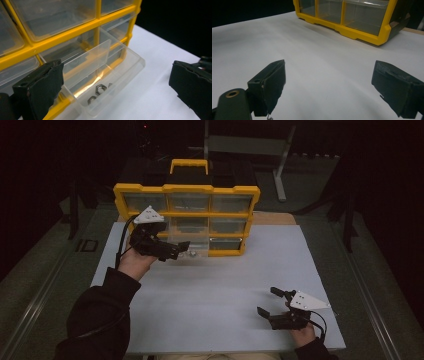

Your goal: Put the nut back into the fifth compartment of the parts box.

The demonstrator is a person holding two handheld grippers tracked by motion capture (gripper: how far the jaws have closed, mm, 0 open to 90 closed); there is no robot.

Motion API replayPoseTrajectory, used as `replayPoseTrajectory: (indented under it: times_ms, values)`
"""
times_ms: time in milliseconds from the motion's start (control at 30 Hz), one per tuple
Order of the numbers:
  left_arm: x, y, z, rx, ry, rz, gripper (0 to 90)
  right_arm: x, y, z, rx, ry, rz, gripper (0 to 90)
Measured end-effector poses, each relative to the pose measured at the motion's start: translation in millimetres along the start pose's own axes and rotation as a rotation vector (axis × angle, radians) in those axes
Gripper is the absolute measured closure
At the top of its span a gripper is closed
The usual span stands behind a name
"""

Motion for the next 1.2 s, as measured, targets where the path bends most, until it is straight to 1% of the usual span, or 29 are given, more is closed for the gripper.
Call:
replayPoseTrajectory:
  times_ms: [100, 167, 333, 367, 467, 533, 567, 600, 700, 733, 767, 800, 833, 867, 900, 933, 967, 1000, 1067, 1200]
  values:
    - [-0.3, -6.6, -8.4, -0.019, -0.001, 0.007, 0.0, -0.3, -0.1, -0.2, 0.001, 0.0, 0.001, 12.2]
    - [-1.0, -12.0, -14.0, -0.035, -0.015, 0.012, 0.0, -0.2, 0.1, -0.3, -0.003, 0.0, 0.0, 12.2]
    - [-2.0, -28.8, -25.7, -0.049, -0.026, 0.026, 0.0, -0.2, 0.1, -0.2, -0.002, 0.0, 0.002, 12.1]
    - [-2.0, -28.8, -25.7, -0.049, -0.026, 0.026, 0.0, -0.2, 0.1, -0.2, -0.002, 0.0, 0.002, 12.1]
    - [-2.7, -43.1, -34.5, -0.062, -0.04, 0.031, 0.0, -0.2, -0.2, 0.1, 0.003, -0.001, 0.002, 12.2]
    - [-3.0, -45.5, -35.9, -0.064, -0.036, 0.033, 0.0, -0.2, -0.2, 0.1, 0.003, -0.002, 0.002, 12.2]
    - [-4.0, -52.3, -39.2, -0.07, -0.038, 0.042, 0.0, -0.3, -0.2, 0.1, 0.002, -0.003, 0.002, 12.2]
    - [-5.1, -56.9, -40.7, -0.072, -0.035, 0.043, 0.0, -0.3, -0.2, 0.1, 0.002, -0.003, 0.003, 12.2]
    - [-8.2, -67.9, -41.8, -0.071, -0.04, 0.047, 0.0, -0.2, -0.3, 0.2, 0.004, -0.001, 0.004, 12.1]
    - [-8.2, -67.9, -41.8, -0.071, -0.04, 0.047, 0.0, -0.2, -0.3, 0.2, 0.004, -0.001, 0.004, 12.1]
    - [-10.1, -77.4, -40.9, -0.067, -0.05, 0.047, 0.0, 0.0, -0.3, 0.3, 0.005, -0.001, 0.005, 12.2]
    - [-10.1, -77.4, -40.9, -0.067, -0.05, 0.047, 0.0, 0.0, -0.3, 0.3, 0.005, -0.001, 0.005, 12.2]
    - [-11.5, -84.7, -40.1, -0.064, -0.053, 0.056, 0.0, 0.2, -0.2, 0.2, 0.004, -0.002, 0.004, 12.2]
    - [-11.5, -84.7, -40.1, -0.064, -0.053, 0.056, 0.0, 0.3, -0.2, 0.2, 0.004, -0.002, 0.004, 12.2]
    - [-12.0, -92.7, -39.4, -0.06, -0.051, 0.065, 0.0, 0.3, -0.2, 0.1, 0.004, -0.002, 0.005, 12.2]
    - [-12.0, -92.7, -39.4, -0.06, -0.051, 0.065, 0.0, 0.3, -0.2, 0.1, 0.004, -0.002, 0.005, 12.2]
    - [-12.1, -100.5, -38.9, -0.063, -0.055, 0.059, 0.0, 0.2, -0.2, 0.0, 0.004, -0.002, 0.005, 12.1]
    - [-12.1, -100.5, -38.9, -0.063, -0.055, 0.059, 0.0, 0.2, -0.2, 0.0, 0.003, -0.002, 0.004, 12.2]
    - [-11.3, -112.8, -37.8, -0.063, -0.059, 0.047, 0.0, 0.1, -0.2, 0.0, 0.005, -0.001, 0.004, 12.2]
    - [-10.4, -126.7, -36.6, -0.064, -0.059, 0.047, 0.0, 0.3, -0.2, 0.1, 0.005, -0.001, 0.002, 12.2]
Point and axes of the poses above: each handheld gripper's, and its own axes: z roughly forward along the jaws, y roughly out of its top, x roughly to its left, the point moved 2 cm from there along z, roughly forward along the jaws, and after that the axes turned 10 degrees about y, right-handed, at the moved point
